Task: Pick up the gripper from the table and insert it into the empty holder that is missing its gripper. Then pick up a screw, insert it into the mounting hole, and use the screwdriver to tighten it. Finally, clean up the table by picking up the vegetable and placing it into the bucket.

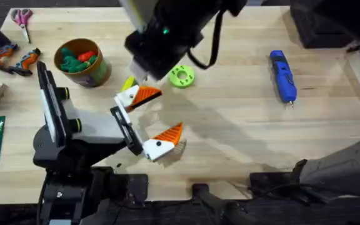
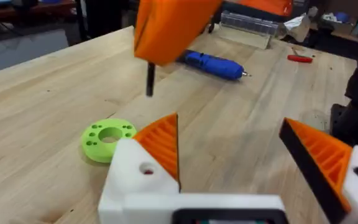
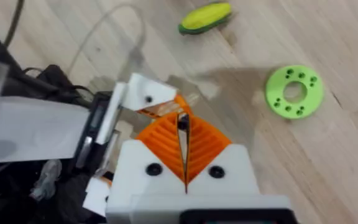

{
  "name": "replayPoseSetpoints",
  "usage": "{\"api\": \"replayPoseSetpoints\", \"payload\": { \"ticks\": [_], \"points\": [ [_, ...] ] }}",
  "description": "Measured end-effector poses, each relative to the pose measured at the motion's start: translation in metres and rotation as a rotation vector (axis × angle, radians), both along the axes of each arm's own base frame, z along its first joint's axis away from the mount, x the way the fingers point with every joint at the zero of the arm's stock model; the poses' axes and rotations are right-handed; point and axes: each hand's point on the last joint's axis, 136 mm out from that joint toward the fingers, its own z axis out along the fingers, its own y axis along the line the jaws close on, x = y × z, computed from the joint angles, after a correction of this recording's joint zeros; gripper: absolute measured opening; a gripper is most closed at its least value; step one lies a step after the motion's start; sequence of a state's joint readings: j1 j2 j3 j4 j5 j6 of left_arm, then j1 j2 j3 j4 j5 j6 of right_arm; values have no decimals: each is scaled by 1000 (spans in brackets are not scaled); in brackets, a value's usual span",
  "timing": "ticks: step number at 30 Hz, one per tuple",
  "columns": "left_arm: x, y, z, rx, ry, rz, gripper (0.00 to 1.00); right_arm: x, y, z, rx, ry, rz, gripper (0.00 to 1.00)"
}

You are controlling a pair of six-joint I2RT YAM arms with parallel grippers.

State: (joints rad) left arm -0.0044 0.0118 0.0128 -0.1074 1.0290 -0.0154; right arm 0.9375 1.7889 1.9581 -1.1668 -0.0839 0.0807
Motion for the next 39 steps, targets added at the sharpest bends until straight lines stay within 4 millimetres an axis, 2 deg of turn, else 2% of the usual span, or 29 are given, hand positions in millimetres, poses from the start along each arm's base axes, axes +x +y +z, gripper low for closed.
{"api": "replayPoseSetpoints", "payload": {
  "ticks": [6,10,29,33,39],
  "points": [
    [0,0,0,0,0,0,985,-28,20,2,20,3,82,7],
    [0,0,0,0,0,0,985,-39,27,2,24,5,112,7],
    [0,0,0,0,0,0,985,-34,35,8,58,-22,115,7],
    [0,0,0,0,0,0,985,-32,37,2,50,-18,118,7],
    [0,0,0,0,0,0,985,-29,43,-17,10,7,117,7]
  ]
}}
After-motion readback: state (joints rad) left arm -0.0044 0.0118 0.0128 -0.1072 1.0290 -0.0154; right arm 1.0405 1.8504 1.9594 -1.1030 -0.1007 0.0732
